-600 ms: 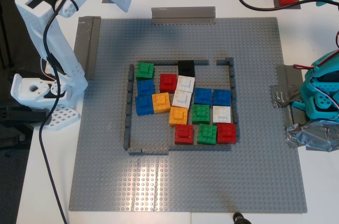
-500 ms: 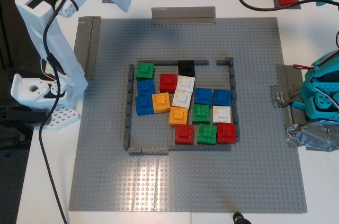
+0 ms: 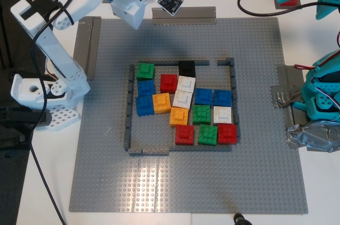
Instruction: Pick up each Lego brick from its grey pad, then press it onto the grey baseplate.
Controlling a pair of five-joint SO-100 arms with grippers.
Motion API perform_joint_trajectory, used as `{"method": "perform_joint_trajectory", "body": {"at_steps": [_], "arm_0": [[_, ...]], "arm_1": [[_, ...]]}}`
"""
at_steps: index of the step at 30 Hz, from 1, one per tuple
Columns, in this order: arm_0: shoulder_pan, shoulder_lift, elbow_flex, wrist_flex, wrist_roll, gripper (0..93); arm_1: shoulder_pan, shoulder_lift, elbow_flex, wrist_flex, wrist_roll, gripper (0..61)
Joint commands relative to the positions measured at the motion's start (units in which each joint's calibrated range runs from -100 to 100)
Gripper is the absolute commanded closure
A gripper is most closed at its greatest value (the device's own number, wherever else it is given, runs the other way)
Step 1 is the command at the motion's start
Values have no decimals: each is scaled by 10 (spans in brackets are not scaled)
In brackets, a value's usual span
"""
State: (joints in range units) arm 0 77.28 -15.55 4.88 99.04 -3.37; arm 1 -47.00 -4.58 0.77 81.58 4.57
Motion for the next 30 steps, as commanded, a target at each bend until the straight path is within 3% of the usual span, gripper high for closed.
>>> {"method": "perform_joint_trajectory", "body": {"at_steps": [1,8,21,30], "arm_0": [[4,-2,-54,-19,5,927],[4,-1,-103,-91,4,927],[-14,7,-95,-96,5,927],[-9,8,-95,-168,5,927]], "arm_1": [[-13,-40,-22,0,4,612],[-47,-35,-54,-22,13,609],[-128,76,-212,6,25,611],[-175,122,-275,1,24,606]]}}
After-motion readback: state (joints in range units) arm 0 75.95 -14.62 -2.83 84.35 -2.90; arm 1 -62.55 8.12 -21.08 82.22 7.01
